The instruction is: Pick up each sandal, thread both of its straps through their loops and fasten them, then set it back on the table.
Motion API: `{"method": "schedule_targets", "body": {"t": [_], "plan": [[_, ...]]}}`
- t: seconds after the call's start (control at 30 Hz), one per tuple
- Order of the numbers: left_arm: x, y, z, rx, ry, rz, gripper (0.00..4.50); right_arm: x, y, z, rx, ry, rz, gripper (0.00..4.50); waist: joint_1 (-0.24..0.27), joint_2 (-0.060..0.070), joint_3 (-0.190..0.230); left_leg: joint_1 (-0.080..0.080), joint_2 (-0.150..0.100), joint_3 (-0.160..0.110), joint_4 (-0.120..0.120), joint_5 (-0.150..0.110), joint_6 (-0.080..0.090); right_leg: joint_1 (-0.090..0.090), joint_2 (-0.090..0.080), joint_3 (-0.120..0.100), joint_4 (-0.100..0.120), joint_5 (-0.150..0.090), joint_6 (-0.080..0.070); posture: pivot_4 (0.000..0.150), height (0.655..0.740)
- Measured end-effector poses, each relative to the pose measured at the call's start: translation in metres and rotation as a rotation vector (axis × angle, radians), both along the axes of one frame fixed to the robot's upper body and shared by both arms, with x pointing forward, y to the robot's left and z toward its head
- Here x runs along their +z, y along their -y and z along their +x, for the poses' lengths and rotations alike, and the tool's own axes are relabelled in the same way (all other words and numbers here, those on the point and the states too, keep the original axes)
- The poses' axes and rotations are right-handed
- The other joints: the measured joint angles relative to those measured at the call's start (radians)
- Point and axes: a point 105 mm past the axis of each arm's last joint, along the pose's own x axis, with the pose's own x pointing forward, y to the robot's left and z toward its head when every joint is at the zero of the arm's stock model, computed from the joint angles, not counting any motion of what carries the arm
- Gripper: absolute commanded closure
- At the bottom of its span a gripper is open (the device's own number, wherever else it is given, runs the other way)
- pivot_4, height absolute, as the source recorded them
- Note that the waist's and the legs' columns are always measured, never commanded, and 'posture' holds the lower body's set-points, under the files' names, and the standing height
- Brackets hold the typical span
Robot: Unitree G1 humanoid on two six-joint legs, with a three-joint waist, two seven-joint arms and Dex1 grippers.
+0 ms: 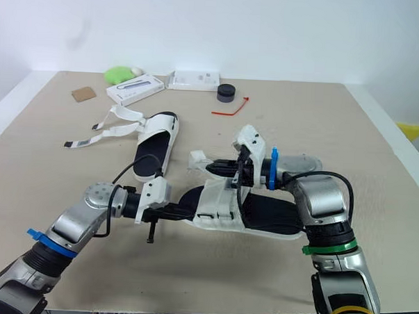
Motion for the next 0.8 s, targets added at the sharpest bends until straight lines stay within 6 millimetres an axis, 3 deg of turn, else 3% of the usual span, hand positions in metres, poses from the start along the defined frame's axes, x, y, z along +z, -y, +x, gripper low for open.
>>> {"method": "schedule_targets", "body": {"t": [0.03, 0.07, 0.17, 0.27, 0.3, 0.33, 0.4, 0.57, 0.8], "plan": [[0.000, 0.000, 0.000, 0.000, 0.000, 0.000, 4.50, 0.000, 0.001, 0.000, -0.012, -0.028, 0.010, 4.45, 0.000, 0.000, 0.000, 0.000, 0.000, 0.000, 0.000, 0.000, 0.000, 0.000, 0.000, 0.000, 0.000, -0.001, 0.001, 0.150, 0.7400], [0.000, 0.000, 0.000, 0.000, 0.000, 0.000, 4.50, 0.000, 0.001, 0.001, -0.024, -0.060, 0.017, 4.11, 0.000, 0.000, 0.000, 0.000, 0.000, 0.000, 0.000, 0.000, 0.000, 0.000, 0.000, 0.000, 0.000, -0.001, 0.002, 0.150, 0.7400], [0.000, 0.000, 0.000, -0.001, 0.000, 0.000, 4.50, 0.000, 0.007, 0.002, -0.050, -0.112, -0.005, 3.01, 0.000, 0.000, 0.000, 0.000, 0.000, 0.000, 0.000, 0.000, 0.000, 0.000, 0.000, 0.000, 0.000, -0.002, 0.004, 0.150, 0.7400], [0.000, -0.001, 0.000, -0.001, 0.000, 0.002, 4.50, -0.006, 0.014, 0.004, -0.086, -0.154, -0.016, 1.54, 0.000, 0.000, 0.000, 0.000, 0.000, 0.000, 0.000, 0.000, 0.000, 0.000, 0.001, 0.000, 0.000, -0.002, 0.004, 0.150, 0.7400], [0.000, -0.001, 0.000, 0.000, 0.000, 0.002, 4.50, -0.007, 0.014, 0.005, -0.091, -0.164, -0.016, 1.36, -0.001, 0.000, 0.000, 0.000, 0.000, 0.000, 0.000, 0.000, 0.000, 0.000, 0.001, 0.000, 0.000, -0.002, 0.004, 0.150, 0.7400], [0.000, -0.001, 0.000, 0.000, 0.000, 0.002, 4.50, -0.007, 0.014, 0.005, -0.091, -0.188, -0.012, 0.73, -0.001, 0.000, 0.000, 0.000, 0.000, 0.000, 0.000, 0.000, 0.000, 0.000, 0.001, 0.000, 0.000, -0.002, 0.004, 0.150, 0.7400], [0.000, -0.001, 0.000, -0.001, 0.000, 0.002, 4.50, 0.001, 0.009, 0.007, -0.077, -0.258, 0.014, 0.09, -0.004, 0.001, 0.000, 0.000, 0.000, 0.001, 0.000, 0.000, 0.000, 0.000, 0.001, 0.001, 0.000, -0.001, 0.004, 0.150, 0.7400], [0.001, 0.000, 0.001, -0.003, 0.002, 0.001, 4.50, 0.024, -0.005, 0.004, -0.014, -0.424, 0.078, 0.09, -0.005, 0.001, 0.000, 0.000, 0.000, 0.000, 0.000, 0.000, 0.000, 0.000, 0.001, 0.001, 0.000, -0.001, 0.004, 0.150, 0.7400], [0.000, 0.001, 0.000, -0.007, 0.003, 0.000, 4.50, 0.022, -0.019, -0.014, 0.099, -0.567, -0.005, 0.09, -0.004, 0.001, 0.000, -0.004, 0.000, -0.003, 0.000, 0.000, 0.000, -0.002, -0.001, -0.002, -0.001, 0.000, 0.001, 0.150, 0.7400]]}}
